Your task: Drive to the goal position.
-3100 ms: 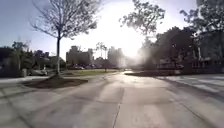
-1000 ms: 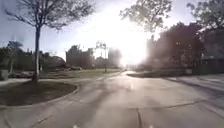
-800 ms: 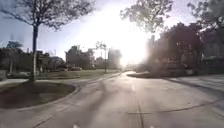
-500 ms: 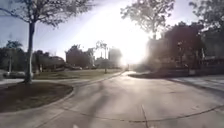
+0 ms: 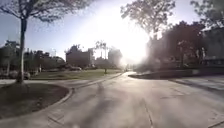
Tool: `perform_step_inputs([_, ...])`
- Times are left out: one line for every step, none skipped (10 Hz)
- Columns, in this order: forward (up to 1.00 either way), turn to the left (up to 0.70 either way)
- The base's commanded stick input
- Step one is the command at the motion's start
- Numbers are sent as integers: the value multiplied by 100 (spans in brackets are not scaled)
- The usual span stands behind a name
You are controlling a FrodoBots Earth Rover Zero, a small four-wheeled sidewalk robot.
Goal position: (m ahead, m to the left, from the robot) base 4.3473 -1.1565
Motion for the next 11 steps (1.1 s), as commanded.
perform_step_inputs([70, 0])
perform_step_inputs([70, 0])
perform_step_inputs([70, 0])
perform_step_inputs([70, 0])
perform_step_inputs([70, 0])
perform_step_inputs([70, 0])
perform_step_inputs([70, 0])
perform_step_inputs([70, 0])
perform_step_inputs([70, 0])
perform_step_inputs([70, 0])
perform_step_inputs([70, 0])
